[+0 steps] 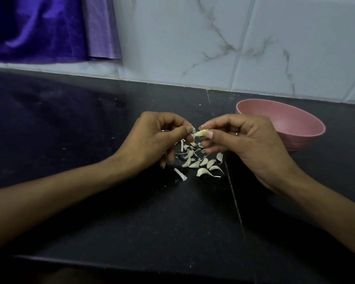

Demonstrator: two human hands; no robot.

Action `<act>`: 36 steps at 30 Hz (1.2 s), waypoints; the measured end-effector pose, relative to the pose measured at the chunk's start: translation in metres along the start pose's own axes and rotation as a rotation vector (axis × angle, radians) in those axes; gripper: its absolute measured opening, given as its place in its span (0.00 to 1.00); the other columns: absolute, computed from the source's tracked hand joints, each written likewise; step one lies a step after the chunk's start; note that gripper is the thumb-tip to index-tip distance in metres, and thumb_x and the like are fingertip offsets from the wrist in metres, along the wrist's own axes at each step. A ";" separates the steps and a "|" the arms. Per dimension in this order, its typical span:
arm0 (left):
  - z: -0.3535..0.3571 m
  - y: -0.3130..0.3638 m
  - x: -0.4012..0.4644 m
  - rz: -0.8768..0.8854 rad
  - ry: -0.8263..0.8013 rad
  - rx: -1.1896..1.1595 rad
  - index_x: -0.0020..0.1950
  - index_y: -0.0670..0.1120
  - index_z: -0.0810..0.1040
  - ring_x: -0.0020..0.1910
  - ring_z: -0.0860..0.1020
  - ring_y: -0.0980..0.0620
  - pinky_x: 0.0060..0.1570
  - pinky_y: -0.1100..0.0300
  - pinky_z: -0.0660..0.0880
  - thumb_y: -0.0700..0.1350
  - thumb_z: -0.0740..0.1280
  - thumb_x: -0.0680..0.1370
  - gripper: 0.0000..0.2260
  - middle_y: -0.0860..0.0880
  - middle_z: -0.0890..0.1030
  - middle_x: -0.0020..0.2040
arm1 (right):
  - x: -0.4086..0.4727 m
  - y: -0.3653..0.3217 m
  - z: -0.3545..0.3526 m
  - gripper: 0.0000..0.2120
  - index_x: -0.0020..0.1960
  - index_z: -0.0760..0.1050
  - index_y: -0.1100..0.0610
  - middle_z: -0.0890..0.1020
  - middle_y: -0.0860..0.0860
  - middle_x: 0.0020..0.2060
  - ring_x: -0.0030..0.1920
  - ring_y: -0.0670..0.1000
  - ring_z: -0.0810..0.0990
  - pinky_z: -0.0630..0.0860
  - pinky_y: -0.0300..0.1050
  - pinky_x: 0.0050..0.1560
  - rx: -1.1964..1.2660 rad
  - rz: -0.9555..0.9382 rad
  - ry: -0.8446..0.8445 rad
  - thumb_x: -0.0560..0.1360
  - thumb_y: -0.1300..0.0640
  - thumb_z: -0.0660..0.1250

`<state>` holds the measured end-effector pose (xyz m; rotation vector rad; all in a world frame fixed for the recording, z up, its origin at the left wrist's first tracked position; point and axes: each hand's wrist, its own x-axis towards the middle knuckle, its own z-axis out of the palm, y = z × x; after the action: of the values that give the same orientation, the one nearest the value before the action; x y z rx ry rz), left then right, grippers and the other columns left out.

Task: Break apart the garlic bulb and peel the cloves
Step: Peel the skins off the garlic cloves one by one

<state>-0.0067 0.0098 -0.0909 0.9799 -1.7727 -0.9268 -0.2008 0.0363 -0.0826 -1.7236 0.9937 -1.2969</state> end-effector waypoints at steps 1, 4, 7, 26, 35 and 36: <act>0.000 0.001 0.000 -0.008 -0.010 -0.029 0.48 0.42 0.81 0.20 0.73 0.55 0.18 0.64 0.69 0.43 0.68 0.78 0.06 0.50 0.84 0.36 | 0.000 0.000 0.000 0.05 0.48 0.82 0.62 0.86 0.58 0.41 0.41 0.54 0.85 0.83 0.43 0.42 0.013 0.009 0.004 0.74 0.67 0.70; 0.002 0.004 -0.002 -0.059 -0.084 -0.120 0.53 0.40 0.80 0.19 0.72 0.57 0.18 0.65 0.68 0.44 0.63 0.81 0.09 0.54 0.81 0.28 | 0.000 0.000 0.000 0.05 0.48 0.82 0.63 0.85 0.60 0.41 0.40 0.53 0.85 0.83 0.43 0.41 0.022 0.019 0.009 0.74 0.67 0.70; 0.004 0.007 -0.004 -0.082 -0.137 -0.175 0.55 0.40 0.80 0.20 0.72 0.55 0.19 0.64 0.69 0.45 0.63 0.81 0.11 0.52 0.82 0.31 | 0.001 0.001 -0.001 0.05 0.48 0.82 0.62 0.85 0.60 0.42 0.41 0.53 0.85 0.83 0.43 0.42 0.003 0.015 0.010 0.74 0.67 0.70; -0.002 -0.004 0.000 0.049 0.052 0.071 0.45 0.48 0.83 0.21 0.73 0.53 0.21 0.62 0.70 0.48 0.73 0.74 0.04 0.52 0.80 0.28 | 0.000 -0.002 -0.001 0.05 0.49 0.81 0.64 0.85 0.58 0.39 0.41 0.56 0.85 0.84 0.48 0.43 0.077 0.158 0.025 0.73 0.66 0.70; 0.002 -0.001 -0.003 0.177 0.011 0.075 0.48 0.48 0.83 0.22 0.76 0.51 0.22 0.64 0.70 0.50 0.73 0.71 0.09 0.55 0.84 0.38 | 0.001 -0.002 -0.002 0.07 0.51 0.81 0.65 0.85 0.63 0.43 0.41 0.57 0.84 0.84 0.48 0.42 0.117 0.177 0.035 0.74 0.66 0.69; 0.002 0.000 -0.003 0.196 0.012 0.081 0.47 0.48 0.83 0.22 0.76 0.51 0.22 0.65 0.70 0.50 0.74 0.70 0.10 0.55 0.84 0.38 | 0.001 -0.002 -0.001 0.07 0.51 0.81 0.66 0.85 0.63 0.43 0.41 0.56 0.84 0.84 0.47 0.41 0.125 0.183 0.034 0.74 0.65 0.69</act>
<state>-0.0071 0.0129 -0.0930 0.8425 -1.8707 -0.7291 -0.2015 0.0365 -0.0803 -1.4853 1.0408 -1.2462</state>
